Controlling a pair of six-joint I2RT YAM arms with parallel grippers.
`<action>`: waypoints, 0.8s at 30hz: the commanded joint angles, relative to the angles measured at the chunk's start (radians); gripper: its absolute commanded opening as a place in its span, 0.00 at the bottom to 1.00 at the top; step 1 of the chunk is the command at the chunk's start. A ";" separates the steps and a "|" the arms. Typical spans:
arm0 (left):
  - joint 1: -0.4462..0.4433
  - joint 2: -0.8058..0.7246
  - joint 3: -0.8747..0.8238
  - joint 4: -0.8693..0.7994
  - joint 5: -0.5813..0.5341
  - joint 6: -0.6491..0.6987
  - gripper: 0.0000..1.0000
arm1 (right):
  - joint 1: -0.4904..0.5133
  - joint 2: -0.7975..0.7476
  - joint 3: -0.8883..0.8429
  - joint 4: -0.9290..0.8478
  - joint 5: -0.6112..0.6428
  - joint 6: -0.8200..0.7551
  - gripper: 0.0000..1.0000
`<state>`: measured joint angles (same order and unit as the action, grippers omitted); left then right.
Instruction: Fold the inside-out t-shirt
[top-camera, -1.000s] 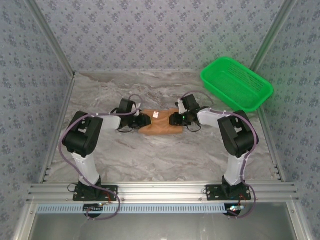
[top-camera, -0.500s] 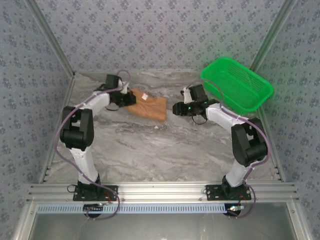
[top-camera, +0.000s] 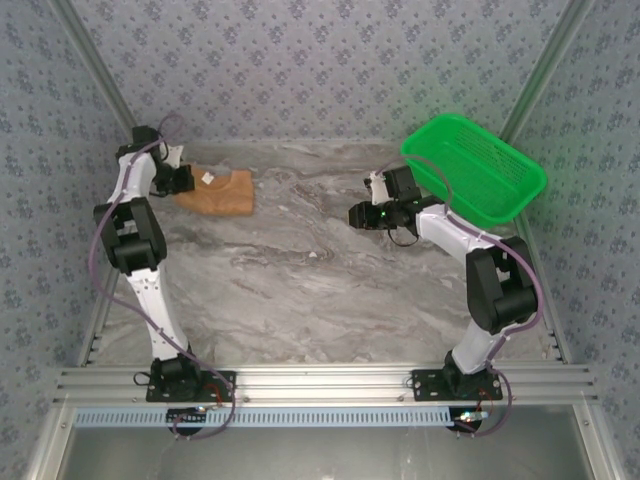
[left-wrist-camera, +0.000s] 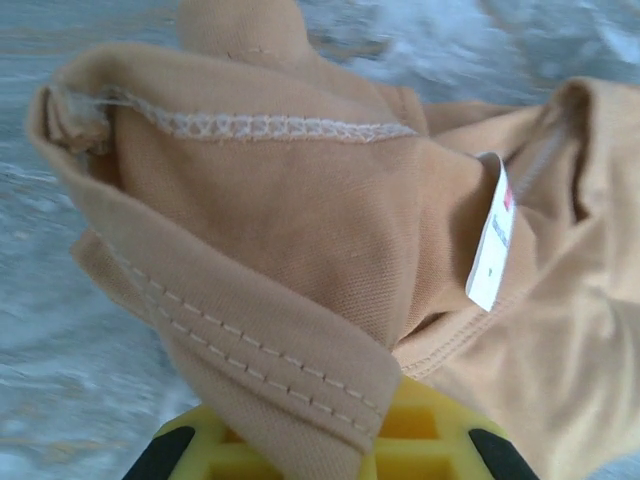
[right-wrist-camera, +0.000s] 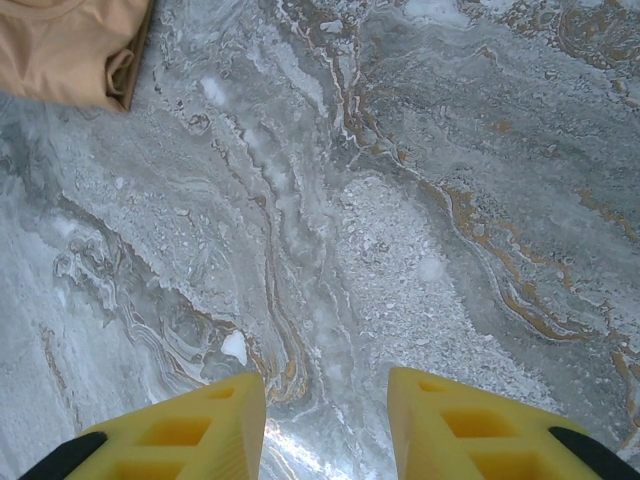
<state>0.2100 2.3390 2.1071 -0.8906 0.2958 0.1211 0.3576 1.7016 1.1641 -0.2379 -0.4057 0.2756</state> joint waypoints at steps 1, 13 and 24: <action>-0.003 0.094 0.164 -0.145 -0.114 0.049 0.07 | -0.004 -0.011 0.000 -0.031 0.002 -0.018 0.39; -0.008 -0.359 -0.288 0.171 -0.349 -0.194 0.85 | 0.015 -0.253 -0.033 -0.169 0.497 -0.147 0.60; -0.161 -1.204 -1.312 0.834 -0.340 -0.402 0.98 | -0.061 -0.463 -0.353 0.089 0.887 -0.195 1.00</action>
<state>0.0753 1.1938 0.9714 -0.2611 -0.0097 -0.2039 0.3344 1.2469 0.8864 -0.2424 0.3618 0.0891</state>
